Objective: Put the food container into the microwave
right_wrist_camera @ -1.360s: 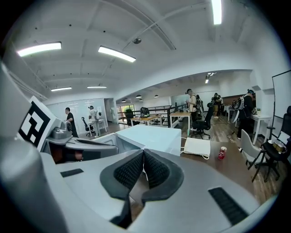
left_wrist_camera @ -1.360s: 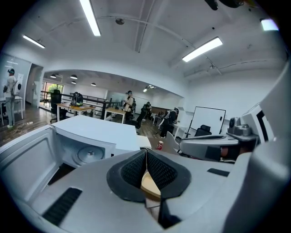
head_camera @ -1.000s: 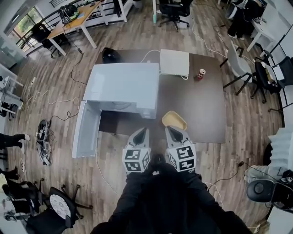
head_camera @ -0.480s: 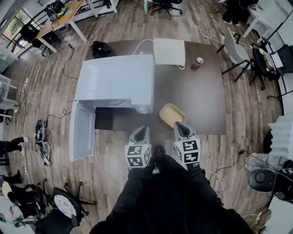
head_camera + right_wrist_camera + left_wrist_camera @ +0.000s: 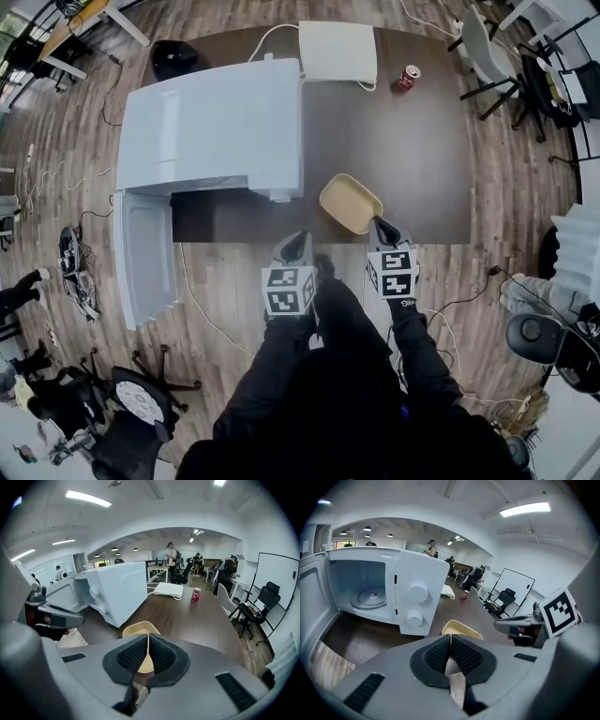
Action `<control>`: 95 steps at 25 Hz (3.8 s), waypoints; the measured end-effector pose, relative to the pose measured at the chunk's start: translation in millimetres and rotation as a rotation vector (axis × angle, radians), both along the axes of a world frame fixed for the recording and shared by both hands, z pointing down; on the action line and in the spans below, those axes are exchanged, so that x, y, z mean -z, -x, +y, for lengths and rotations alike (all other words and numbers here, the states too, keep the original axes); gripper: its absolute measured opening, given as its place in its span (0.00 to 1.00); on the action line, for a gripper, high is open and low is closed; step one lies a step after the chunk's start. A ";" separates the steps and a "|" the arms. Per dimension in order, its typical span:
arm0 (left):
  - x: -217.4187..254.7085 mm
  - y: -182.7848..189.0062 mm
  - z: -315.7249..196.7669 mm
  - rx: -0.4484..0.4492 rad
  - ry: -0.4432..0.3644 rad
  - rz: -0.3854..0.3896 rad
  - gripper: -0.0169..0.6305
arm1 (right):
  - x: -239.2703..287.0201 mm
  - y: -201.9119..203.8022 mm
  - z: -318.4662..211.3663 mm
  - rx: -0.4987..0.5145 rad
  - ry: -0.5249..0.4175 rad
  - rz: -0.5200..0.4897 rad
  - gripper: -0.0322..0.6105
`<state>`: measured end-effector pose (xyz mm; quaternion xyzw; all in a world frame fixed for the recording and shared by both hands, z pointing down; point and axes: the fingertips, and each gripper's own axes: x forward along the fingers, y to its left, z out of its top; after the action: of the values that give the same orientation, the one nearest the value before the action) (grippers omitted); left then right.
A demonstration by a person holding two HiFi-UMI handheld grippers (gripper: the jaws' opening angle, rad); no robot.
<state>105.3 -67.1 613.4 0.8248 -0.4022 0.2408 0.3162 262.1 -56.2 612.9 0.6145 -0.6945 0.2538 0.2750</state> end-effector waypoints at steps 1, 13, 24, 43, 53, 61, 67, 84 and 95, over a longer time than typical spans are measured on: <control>-6.9 -2.5 -0.6 -0.009 0.011 -0.002 0.08 | -10.0 -4.5 -1.2 -0.006 0.017 0.007 0.09; -57.1 -4.8 -9.6 -0.020 0.083 -0.037 0.08 | -84.9 -46.8 -18.8 -0.081 0.112 0.062 0.15; -69.3 -0.7 -7.2 -0.004 0.111 -0.051 0.08 | -120.8 -61.0 -21.2 -0.106 0.181 0.062 0.17; -62.6 16.1 -0.8 0.053 0.107 -0.052 0.08 | -103.5 -38.9 -21.6 -0.077 0.196 -0.044 0.11; -54.4 44.4 17.5 0.105 0.103 -0.051 0.08 | -76.9 -5.9 6.2 -0.002 0.211 -0.075 0.11; -55.9 90.3 33.8 0.199 0.119 -0.052 0.08 | -71.3 45.5 22.5 0.078 0.251 -0.102 0.11; -59.6 137.5 40.8 0.285 0.128 -0.056 0.08 | -70.1 96.5 19.9 0.124 0.266 -0.125 0.11; -54.3 256.2 23.2 0.460 0.118 -0.047 0.08 | -45.4 240.7 -42.7 0.152 0.207 -0.152 0.11; -57.1 285.8 -15.6 0.456 0.100 -0.038 0.08 | -47.7 286.1 -88.1 0.093 0.186 -0.179 0.11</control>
<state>-180.5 -82.8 670.5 0.6911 -0.5715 0.1985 0.3954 -23.9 -144.3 660.6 0.5284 -0.7176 0.3577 0.2792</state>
